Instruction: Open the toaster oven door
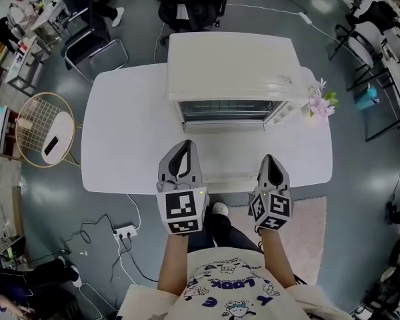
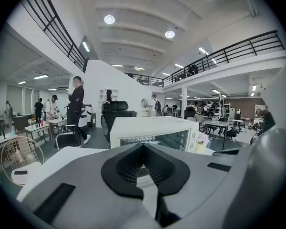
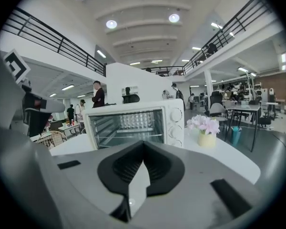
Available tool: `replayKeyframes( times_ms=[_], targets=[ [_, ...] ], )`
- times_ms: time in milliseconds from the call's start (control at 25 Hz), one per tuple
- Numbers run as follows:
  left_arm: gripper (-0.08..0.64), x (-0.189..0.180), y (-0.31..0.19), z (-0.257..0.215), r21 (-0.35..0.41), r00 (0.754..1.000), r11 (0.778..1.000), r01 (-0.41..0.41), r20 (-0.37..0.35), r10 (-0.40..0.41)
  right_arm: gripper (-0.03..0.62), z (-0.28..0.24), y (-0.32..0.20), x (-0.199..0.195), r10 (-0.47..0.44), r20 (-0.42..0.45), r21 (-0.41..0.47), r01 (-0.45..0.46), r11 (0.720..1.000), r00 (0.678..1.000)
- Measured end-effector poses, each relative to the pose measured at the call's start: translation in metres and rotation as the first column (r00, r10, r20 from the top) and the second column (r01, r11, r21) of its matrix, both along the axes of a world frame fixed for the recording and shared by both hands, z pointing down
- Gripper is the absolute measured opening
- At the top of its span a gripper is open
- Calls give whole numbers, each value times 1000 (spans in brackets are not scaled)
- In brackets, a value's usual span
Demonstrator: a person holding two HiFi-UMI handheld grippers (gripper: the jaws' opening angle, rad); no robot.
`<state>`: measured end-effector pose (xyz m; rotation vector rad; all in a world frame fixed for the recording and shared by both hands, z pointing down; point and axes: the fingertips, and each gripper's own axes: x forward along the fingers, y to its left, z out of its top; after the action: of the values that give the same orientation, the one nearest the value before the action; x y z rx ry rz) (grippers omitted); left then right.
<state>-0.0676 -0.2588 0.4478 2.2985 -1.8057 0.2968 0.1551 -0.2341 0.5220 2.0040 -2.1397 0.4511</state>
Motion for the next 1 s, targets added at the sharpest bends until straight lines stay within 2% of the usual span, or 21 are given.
replayKeyframes(
  times_ms=[480,1000],
  targets=[
    [5,-12,-3,-46,97,999,995,35,-12,-34,-2,-91,-31,-27,-92,0,179,91,980,996],
    [5,-22,-4,-96,199,998,978,60,-10,-59,-2,-157,-50,-34,-100,-32,312,105,944,994]
  ],
)
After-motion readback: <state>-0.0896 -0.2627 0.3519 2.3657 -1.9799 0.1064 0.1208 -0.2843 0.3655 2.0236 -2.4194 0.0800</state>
